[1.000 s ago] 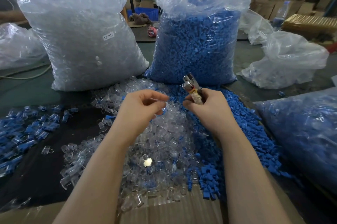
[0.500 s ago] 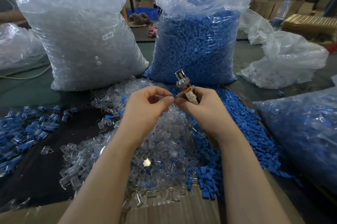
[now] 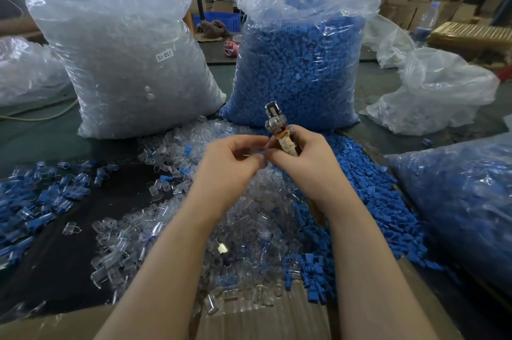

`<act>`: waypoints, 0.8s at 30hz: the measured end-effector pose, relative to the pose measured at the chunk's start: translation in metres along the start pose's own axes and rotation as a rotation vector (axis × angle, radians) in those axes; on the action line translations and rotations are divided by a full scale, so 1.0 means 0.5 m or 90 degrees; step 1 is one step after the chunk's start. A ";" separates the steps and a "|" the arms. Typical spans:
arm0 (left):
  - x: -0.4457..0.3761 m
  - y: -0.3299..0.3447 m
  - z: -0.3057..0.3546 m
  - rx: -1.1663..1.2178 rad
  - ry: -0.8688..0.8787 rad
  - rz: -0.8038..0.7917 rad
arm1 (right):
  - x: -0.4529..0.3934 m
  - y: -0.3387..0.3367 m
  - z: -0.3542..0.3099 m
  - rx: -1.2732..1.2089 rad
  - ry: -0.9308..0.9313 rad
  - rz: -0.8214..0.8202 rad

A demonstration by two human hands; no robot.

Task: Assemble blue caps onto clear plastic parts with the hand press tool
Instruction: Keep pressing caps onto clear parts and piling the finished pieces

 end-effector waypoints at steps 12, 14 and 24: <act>0.002 0.000 0.005 0.149 -0.033 -0.007 | -0.002 -0.002 0.001 0.000 0.009 0.053; 0.002 0.001 0.003 0.143 -0.039 -0.008 | 0.001 -0.003 -0.001 -0.021 0.006 0.045; -0.003 -0.003 -0.003 0.093 -0.070 0.018 | 0.001 -0.007 -0.006 -0.076 -0.003 0.089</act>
Point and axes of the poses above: each hand's wrist, its own x-axis away from the middle knuckle, its own y-axis out of the palm, z = x × y, the point moved 1 cm from there along -x, towards the middle knuckle, and after that the axes turned 12 degrees about -x, right-handed, at the moved point
